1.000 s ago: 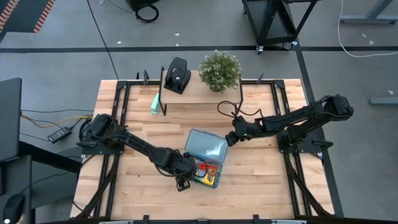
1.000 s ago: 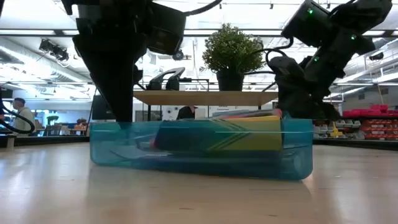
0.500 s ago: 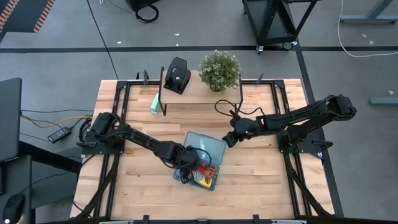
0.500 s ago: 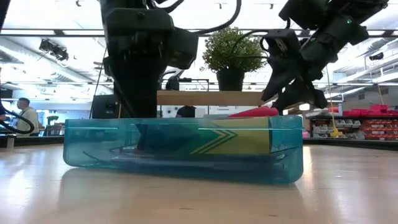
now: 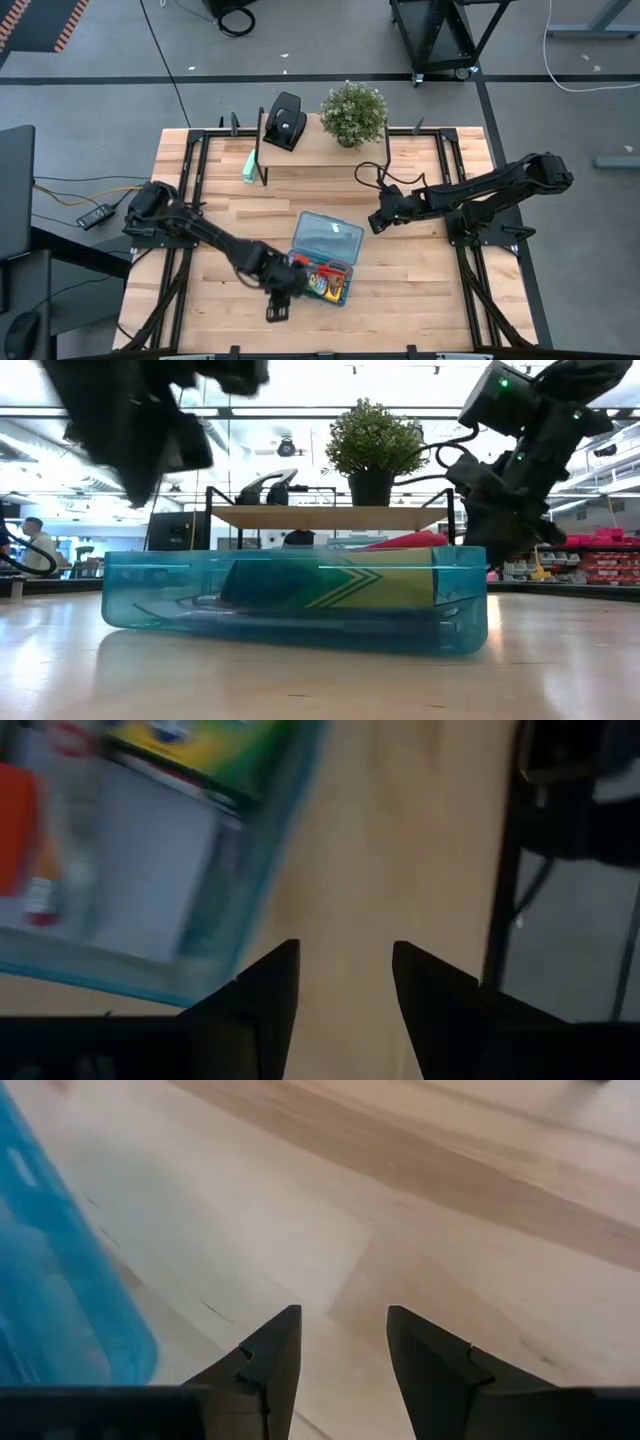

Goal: Pack school essentials
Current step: Close the blue supply box, then move the blue supply box to the center of the table

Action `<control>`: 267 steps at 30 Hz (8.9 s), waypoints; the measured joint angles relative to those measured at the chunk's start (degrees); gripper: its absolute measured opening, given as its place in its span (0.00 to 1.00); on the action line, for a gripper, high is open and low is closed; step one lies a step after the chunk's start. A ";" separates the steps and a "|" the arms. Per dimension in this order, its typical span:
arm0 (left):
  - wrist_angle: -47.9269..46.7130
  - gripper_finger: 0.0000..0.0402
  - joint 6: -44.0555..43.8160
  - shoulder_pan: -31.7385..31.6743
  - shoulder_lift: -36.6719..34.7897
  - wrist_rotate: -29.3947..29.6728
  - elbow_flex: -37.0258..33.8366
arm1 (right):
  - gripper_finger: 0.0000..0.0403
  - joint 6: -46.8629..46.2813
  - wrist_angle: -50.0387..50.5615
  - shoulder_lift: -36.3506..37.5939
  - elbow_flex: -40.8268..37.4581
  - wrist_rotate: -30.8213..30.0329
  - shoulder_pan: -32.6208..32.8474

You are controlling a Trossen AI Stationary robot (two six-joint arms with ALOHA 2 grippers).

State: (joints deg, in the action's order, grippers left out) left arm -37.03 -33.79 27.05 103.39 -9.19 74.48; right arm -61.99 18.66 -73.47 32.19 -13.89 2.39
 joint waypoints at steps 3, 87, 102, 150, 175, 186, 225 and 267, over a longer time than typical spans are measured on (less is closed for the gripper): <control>0.99 0.43 0.41 2.48 1.22 2.58 0.11 | 0.39 -0.87 -5.58 0.00 -1.72 0.02 0.05; 0.18 0.03 1.50 -12.00 -0.73 4.05 0.04 | 0.39 4.01 -25.68 -3.76 0.58 8.96 7.67; 20.32 0.03 8.01 -15.66 -16.19 20.97 0.04 | 0.39 9.56 -30.68 -3.76 0.61 5.59 11.95; 17.87 0.09 7.47 -12.31 8.60 11.59 0.45 | 0.39 9.45 -25.77 -3.63 6.54 12.24 12.15; 15.89 0.05 15.27 -16.71 0.63 17.95 1.70 | 0.39 3.81 -6.36 5.37 7.88 17.42 12.82; 15.01 0.03 19.49 -22.50 3.87 11.48 1.70 | 0.39 9.28 -3.84 1.61 9.46 11.32 16.50; 14.33 0.03 20.42 -18.91 3.65 11.72 -1.78 | 0.02 19.03 1.19 -22.69 26.06 4.91 20.61; 13.22 0.03 2.83 -14.36 3.32 6.37 -4.52 | 0.02 30.51 7.94 -14.80 24.53 12.91 6.01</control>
State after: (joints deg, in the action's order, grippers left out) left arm -23.81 -30.96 12.69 106.71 -2.81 69.95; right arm -31.48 26.60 -88.27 56.72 -0.98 8.40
